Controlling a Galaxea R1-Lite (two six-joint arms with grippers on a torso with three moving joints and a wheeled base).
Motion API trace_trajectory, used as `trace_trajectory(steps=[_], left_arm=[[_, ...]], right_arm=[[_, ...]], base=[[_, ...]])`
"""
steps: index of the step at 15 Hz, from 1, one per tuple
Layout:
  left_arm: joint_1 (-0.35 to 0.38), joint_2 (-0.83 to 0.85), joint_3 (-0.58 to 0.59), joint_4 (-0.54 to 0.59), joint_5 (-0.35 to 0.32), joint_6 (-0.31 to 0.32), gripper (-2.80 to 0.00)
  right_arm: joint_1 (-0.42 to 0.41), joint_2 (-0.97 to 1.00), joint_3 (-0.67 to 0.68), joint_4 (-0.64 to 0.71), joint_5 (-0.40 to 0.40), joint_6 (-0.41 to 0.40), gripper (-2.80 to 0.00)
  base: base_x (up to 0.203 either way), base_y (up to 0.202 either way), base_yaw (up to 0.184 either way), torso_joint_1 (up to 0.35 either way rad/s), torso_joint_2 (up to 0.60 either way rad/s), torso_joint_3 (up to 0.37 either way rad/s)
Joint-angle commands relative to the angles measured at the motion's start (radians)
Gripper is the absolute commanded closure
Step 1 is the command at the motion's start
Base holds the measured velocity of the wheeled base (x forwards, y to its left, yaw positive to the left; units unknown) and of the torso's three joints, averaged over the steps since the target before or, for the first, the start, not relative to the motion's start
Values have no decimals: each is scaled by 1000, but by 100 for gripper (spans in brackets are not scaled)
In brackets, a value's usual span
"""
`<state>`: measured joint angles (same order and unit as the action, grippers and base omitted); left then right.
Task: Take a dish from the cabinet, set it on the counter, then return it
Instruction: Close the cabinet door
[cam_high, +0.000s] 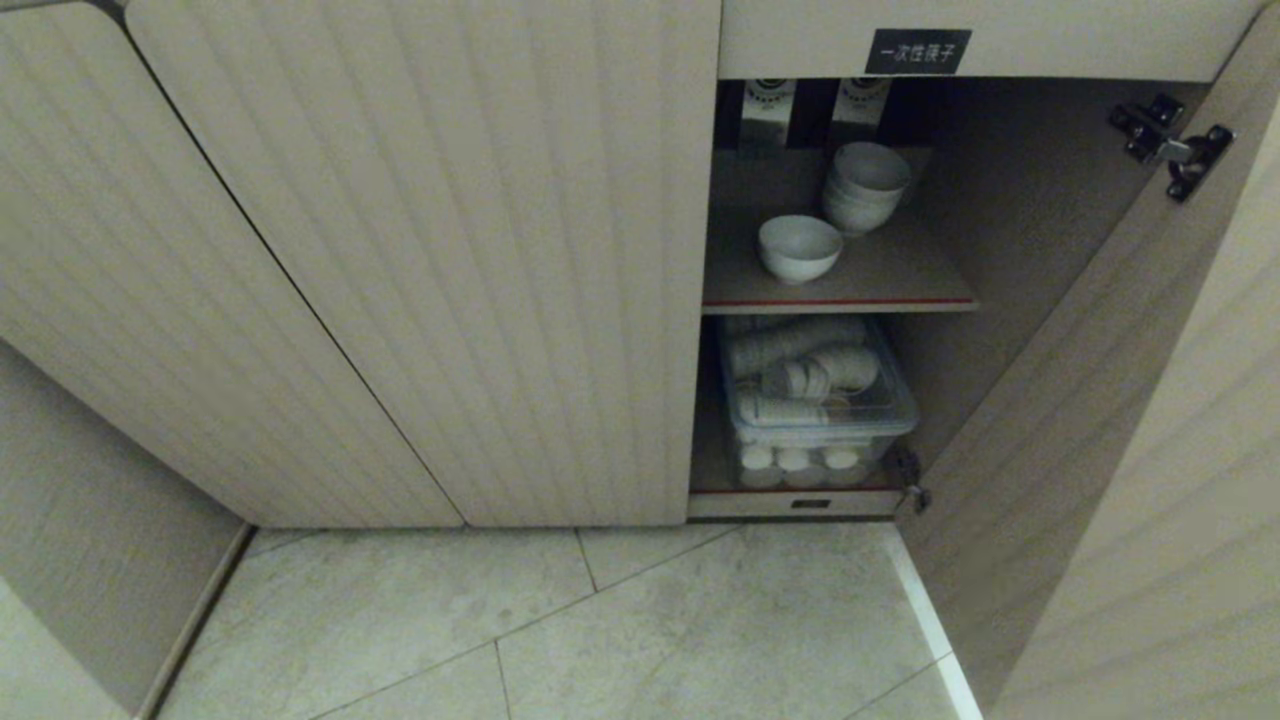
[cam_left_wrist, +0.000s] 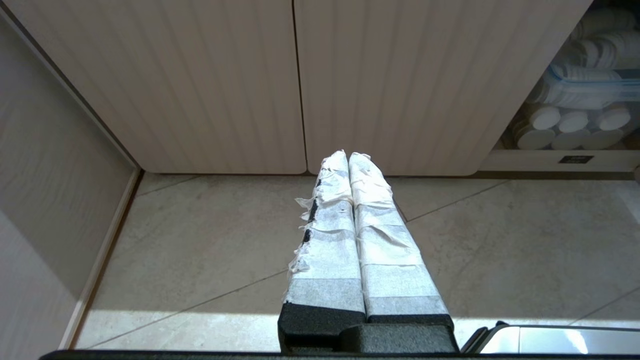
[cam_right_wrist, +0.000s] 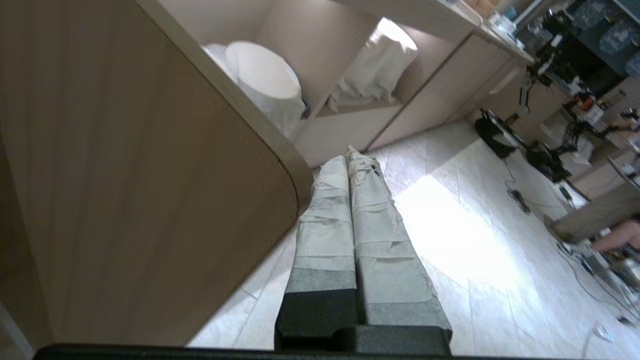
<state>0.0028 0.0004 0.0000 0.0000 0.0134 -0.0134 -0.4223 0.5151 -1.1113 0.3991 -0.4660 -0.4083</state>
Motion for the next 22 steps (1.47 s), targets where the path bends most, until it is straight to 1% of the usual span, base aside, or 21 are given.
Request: trace_trajectory(steps=[1,4,6,8,9,11,16,17,21,22], left_arm=[[0,0,0,0,0,0,0],[0,0,0,0,0,0,0],[0,0,0,0,0,0,0],[0,0,0,0,0,0,0],[0,0,0,0,0,0,0],[0,0,0,0,0,0,0],[0,0,0,0,0,0,0],[0,0,0,0,0,0,0],[0,0,0,0,0,0,0],[0,0,0,0,0,0,0]], right_arm=[[0,-9,1,58,-45,5,0],[1,27,-6,103,-86,38,0],[0,47,-23,122,-95,51,0],[0,69,-37,189,-120,94,0],[0,84,-54,229,-124,121,0],[0,110,-96,311,-127,149,0],[2,170,-142,421,-132,246,0],[7,184,-149,433,-132,258,0],[37,222,-165,426,-132,263,0],[41,238,-176,427,-132,280,0]], base=[[0,0,0,0,0,0],[0,0,0,0,0,0],[0,0,0,0,0,0],[0,0,0,0,0,0],[0,0,0,0,0,0],[0,0,0,0,0,0],[0,0,0,0,0,0],[0,0,0,0,0,0],[0,0,0,0,0,0],[0,0,0,0,0,0]])
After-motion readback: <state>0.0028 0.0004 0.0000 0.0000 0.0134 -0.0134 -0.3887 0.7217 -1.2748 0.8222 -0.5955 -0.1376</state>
